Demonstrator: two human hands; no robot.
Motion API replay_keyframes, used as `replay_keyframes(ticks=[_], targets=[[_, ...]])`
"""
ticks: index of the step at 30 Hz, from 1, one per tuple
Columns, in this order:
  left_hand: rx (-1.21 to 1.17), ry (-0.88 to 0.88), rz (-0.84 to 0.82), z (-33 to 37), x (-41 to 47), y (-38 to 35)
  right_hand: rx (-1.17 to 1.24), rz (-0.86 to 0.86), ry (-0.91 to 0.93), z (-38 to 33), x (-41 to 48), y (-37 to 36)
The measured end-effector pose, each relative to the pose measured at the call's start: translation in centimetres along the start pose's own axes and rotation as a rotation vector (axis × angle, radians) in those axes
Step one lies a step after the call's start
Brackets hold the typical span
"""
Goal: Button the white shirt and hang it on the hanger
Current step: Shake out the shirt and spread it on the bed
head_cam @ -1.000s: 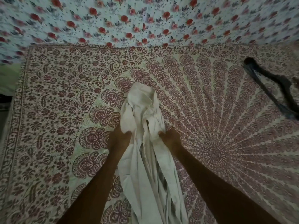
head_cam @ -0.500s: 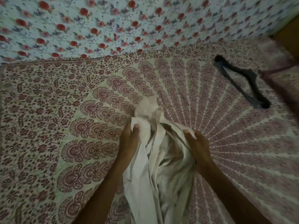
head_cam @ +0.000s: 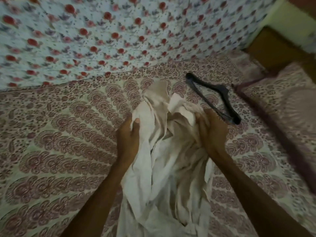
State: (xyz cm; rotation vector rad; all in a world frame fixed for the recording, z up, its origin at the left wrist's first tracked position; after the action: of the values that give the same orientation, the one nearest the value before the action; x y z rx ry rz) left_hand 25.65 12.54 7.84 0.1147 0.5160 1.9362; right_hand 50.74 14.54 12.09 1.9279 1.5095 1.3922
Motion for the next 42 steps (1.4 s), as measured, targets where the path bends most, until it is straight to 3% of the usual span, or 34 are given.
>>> replay_keyframes(ticks=[2,4,7,9,12,16,18,21,26,27,29,31,32,35,38,42], targets=[[0.106,0.062,0.072,-0.4,0.4,-1.7,-0.074,-0.312,-0.05,2.6,0.3,-2.5],[0.295,0.236,0.097,-1.8,0.9,-3.2,-0.156,-0.622,-0.175,5.2,-0.1,-3.9],[0.648,0.392,0.118,-4.7,-0.1,-3.4,-0.181,-0.793,-0.158,6.6,-2.6,-5.4],[0.746,0.336,0.114,-6.2,-2.4,-3.9,-0.102,-0.773,-0.151,7.1,-4.7,-5.5],[0.674,0.316,0.143,-7.7,-5.4,-4.7,0.065,-0.492,-0.229,8.8,-6.3,-5.7],[0.568,0.369,0.236,-7.8,-3.4,-5.2,0.019,-0.211,-0.377,11.3,-4.2,-7.1],[0.548,0.351,0.229,-7.3,-1.1,-5.9,-0.051,-0.235,-0.427,12.1,-2.4,-8.6],[0.662,0.29,0.129,-5.8,1.7,-7.5,-0.096,-0.457,-0.529,12.5,-0.6,-10.5],[1.013,0.247,-0.018,-5.1,3.0,-8.9,0.302,-0.866,-0.316,9.0,-2.0,-11.7],[1.024,0.238,0.002,-5.2,3.0,-8.6,0.277,-0.865,-0.233,8.2,-2.4,-11.8],[0.879,0.256,0.085,-5.1,3.2,-8.2,0.067,-0.663,-0.12,7.7,-2.1,-11.7],[0.529,0.348,0.169,-4.6,3.3,-7.6,-0.016,-0.448,-0.179,9.0,-1.5,-12.1],[0.39,0.383,0.193,-4.3,3.2,-7.4,0.052,-0.434,-0.306,10.0,-1.3,-12.4],[0.161,0.452,0.203,-3.5,2.6,-6.9,0.38,-0.617,-0.733,11.8,-1.0,-13.9],[0.078,0.486,0.173,-2.6,2.4,-6.5,0.544,-0.689,-0.76,10.6,-0.6,-14.0],[0.358,0.44,0.113,-2.3,2.2,-5.4,0.588,-0.741,-0.68,8.7,0.1,-14.2]])
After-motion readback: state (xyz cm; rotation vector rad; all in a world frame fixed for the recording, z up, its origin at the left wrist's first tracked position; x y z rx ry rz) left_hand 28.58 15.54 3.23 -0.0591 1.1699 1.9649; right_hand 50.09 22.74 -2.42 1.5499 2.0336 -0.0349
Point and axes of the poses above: each hand's wrist, its own x-axis towards the middle knuckle, its own y-axis out of the back of the hand, z = x × y, the point moved 1 cm from there along x, towards the middle knuckle, and after that the axes turned 13 degrees about y, right-handed, at the moved point
